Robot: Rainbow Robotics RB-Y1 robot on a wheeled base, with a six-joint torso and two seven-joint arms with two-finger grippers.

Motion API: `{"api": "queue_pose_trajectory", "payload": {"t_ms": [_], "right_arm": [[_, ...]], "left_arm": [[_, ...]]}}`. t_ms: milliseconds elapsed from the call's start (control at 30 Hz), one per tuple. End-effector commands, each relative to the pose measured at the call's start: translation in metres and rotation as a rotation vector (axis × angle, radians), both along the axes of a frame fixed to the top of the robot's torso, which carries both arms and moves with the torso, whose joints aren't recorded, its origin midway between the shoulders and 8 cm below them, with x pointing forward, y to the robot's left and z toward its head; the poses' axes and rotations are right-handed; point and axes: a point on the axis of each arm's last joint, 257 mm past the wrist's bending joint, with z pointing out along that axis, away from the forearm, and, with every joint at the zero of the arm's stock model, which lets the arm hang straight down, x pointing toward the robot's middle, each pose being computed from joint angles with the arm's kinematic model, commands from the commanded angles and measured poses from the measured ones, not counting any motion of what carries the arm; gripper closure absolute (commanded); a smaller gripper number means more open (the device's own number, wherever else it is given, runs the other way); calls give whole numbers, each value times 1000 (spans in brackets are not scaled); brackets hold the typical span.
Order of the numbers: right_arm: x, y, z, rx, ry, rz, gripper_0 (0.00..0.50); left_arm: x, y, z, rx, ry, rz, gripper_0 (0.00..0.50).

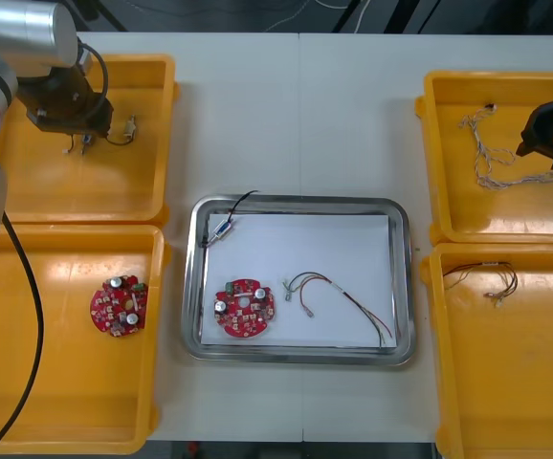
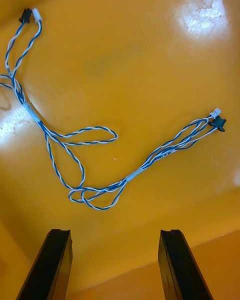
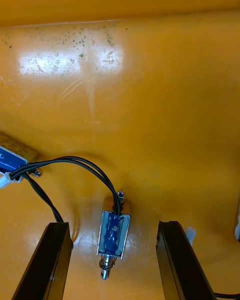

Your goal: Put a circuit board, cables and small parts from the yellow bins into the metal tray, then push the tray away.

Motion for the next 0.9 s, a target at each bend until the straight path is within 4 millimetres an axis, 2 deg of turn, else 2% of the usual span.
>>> {"api": "queue_pose_trajectory", "payload": {"t_ms": [33,300,500,533,567,600,633,667,900], "right_arm": [[17,-10,44,74,-60,-136,0],[34,-17,51,111,-34,-295,0],[40,-26,40,110,-4,-369,0],[42,-27,37,132,-5,-398,0],[44,-27,36,144,-12,-414,0],[45,-27,34,154,-13,-433,0],[46,-28,31,165,-14,-452,0],[47,-29,30,174,-15,-468,0],[48,-36,2,218,8,-559,0]], "left_arm": [[1,-8,-11,100,26,-161,0],[-2,-6,-20,99,35,-163,0],[-3,-10,-22,94,38,-169,0],[-2,-10,-22,96,37,-170,16],[-2,-11,-22,95,38,-172,108],[-2,-11,-22,95,38,-171,271],[-3,-10,-23,97,40,-171,479],[-2,-10,-21,97,37,-172,500],[-2,-11,-23,100,38,-176,500]]}}
